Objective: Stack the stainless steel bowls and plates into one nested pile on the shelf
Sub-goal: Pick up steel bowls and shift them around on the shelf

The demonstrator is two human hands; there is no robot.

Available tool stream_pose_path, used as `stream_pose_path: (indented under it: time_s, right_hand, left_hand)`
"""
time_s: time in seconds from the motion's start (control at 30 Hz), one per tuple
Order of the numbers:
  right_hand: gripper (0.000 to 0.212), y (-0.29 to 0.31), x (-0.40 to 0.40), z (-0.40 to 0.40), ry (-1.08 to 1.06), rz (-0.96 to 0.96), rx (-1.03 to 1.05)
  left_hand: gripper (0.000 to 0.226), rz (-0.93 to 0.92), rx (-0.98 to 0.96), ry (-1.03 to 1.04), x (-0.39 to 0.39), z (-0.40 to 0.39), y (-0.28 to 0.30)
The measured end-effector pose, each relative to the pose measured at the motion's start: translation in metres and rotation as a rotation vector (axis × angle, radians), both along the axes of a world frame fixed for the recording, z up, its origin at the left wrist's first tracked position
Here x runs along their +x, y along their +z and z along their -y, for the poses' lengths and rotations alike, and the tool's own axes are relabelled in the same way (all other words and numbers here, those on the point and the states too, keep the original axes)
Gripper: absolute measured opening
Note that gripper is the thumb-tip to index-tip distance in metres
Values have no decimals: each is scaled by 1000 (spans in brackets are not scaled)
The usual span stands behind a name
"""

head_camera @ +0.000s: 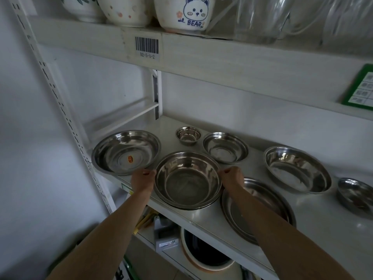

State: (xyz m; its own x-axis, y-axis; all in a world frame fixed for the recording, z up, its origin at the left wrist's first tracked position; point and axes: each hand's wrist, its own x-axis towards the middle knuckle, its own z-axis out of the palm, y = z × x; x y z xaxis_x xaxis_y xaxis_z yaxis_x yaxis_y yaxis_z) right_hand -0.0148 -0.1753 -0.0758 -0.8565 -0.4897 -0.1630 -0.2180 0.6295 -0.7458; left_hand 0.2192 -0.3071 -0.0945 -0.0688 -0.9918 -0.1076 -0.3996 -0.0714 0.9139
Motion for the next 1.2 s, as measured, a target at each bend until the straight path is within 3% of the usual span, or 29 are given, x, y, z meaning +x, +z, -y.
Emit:
stream_pose_path:
  time_s: [0.3, 0.43, 0.63, 0.87, 1.0, 1.2]
  right_hand:
    - [23, 2, -1, -2, 3, -18, -5]
    - [31, 3, -2, -3, 23, -25, 11]
    - [37, 11, -7, -14, 4, -6, -48]
    - [34, 25, -35, -40, -53, 18, -128]
    - [36, 31, -56, -67, -97, 4, -142]
    - [34, 38, -91, -108, -238, 37, -162]
  left_hand:
    - [30, -39, 0, 13, 1, 0, -4]
    - [29, 20, -37, 14, -1, 0, 1]
    - [19, -61, -89, -3, -27, -15, 27]
    - [18, -169, -112, -194, -98, -43, 49]
    - [22, -286, 55, -366, -145, -65, 50]
    - [33, -191, 135, -592, -209, -99, 50]
